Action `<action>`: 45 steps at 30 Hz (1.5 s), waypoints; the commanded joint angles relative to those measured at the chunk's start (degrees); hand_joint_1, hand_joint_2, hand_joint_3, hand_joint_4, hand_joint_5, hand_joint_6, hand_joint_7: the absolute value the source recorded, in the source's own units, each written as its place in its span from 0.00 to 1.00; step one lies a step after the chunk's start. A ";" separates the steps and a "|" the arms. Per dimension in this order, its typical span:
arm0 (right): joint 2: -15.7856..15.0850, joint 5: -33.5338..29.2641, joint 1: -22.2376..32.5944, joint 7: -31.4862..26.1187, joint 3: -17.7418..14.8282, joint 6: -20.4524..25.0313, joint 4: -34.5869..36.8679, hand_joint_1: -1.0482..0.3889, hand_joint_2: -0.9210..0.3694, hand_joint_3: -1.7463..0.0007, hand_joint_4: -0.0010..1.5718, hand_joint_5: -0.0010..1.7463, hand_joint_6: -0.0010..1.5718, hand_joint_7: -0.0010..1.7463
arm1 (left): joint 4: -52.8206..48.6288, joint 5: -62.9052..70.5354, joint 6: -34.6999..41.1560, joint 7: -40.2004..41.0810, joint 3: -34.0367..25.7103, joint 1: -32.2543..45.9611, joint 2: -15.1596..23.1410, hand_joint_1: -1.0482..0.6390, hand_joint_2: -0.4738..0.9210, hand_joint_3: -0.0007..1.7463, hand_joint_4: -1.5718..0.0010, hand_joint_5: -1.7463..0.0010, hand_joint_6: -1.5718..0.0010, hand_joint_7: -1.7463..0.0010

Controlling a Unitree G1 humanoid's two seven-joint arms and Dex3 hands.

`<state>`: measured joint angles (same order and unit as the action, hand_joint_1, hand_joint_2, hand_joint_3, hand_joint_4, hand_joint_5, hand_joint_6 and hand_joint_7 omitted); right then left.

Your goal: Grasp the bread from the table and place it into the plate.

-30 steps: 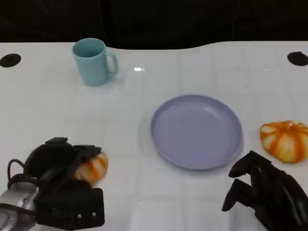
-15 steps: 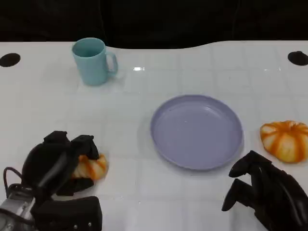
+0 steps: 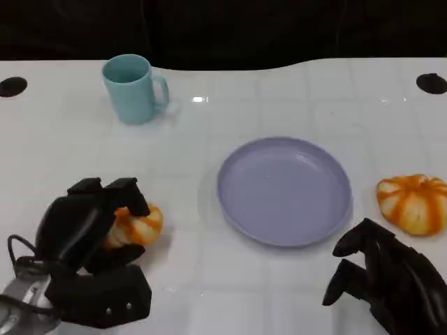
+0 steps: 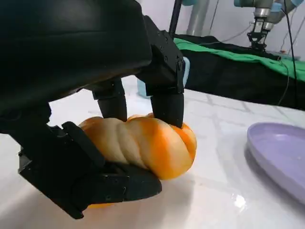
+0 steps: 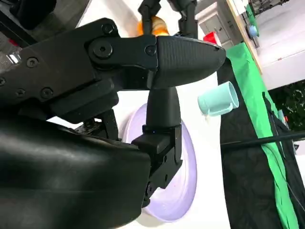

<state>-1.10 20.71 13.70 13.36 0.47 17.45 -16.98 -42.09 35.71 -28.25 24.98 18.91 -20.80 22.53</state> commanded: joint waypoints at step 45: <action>-0.96 0.56 0.00 1.07 -0.66 0.51 0.86 0.38 0.00 0.69 0.39 1.00 0.26 0.98 | 1.75 -3.84 -0.33 -14.30 0.86 -16.45 -10.72 0.54 0.59 0.85 0.42 0.00 0.53 0.00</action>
<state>-1.63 20.91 13.44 14.34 0.19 17.73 -15.89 -38.76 31.33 -27.53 10.25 19.10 -35.62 12.25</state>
